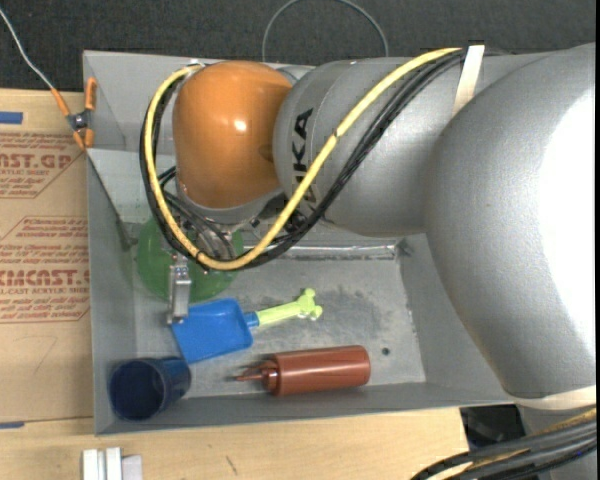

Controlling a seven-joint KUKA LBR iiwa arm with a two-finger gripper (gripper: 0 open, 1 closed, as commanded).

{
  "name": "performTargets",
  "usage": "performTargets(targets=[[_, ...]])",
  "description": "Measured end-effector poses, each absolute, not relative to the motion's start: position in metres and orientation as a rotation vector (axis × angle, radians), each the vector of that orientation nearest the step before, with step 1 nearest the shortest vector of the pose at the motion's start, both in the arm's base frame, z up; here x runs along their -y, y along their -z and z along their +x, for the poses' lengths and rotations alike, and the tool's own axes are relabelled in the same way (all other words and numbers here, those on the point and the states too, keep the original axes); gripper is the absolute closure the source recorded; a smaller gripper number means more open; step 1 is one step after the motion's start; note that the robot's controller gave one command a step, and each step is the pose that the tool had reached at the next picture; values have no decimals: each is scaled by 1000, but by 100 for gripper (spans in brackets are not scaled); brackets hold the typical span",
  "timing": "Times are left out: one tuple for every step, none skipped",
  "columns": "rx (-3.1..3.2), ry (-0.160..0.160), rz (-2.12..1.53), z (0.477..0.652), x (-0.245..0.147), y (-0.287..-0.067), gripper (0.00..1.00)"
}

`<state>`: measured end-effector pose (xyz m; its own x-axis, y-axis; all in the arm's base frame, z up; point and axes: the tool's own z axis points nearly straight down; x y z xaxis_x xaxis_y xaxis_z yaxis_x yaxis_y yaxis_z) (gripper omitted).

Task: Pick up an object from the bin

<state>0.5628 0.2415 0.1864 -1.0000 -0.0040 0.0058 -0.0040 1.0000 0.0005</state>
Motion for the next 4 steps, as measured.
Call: performTargets(targets=[[3143, 3, 1, 565, -240, -191, 0], [3127, 2, 289, 527, -176, -96, 0], [3088, 4, 589, 515, -169, -143, 0], [3127, 4, 258, 525, -166, -98, 0]])
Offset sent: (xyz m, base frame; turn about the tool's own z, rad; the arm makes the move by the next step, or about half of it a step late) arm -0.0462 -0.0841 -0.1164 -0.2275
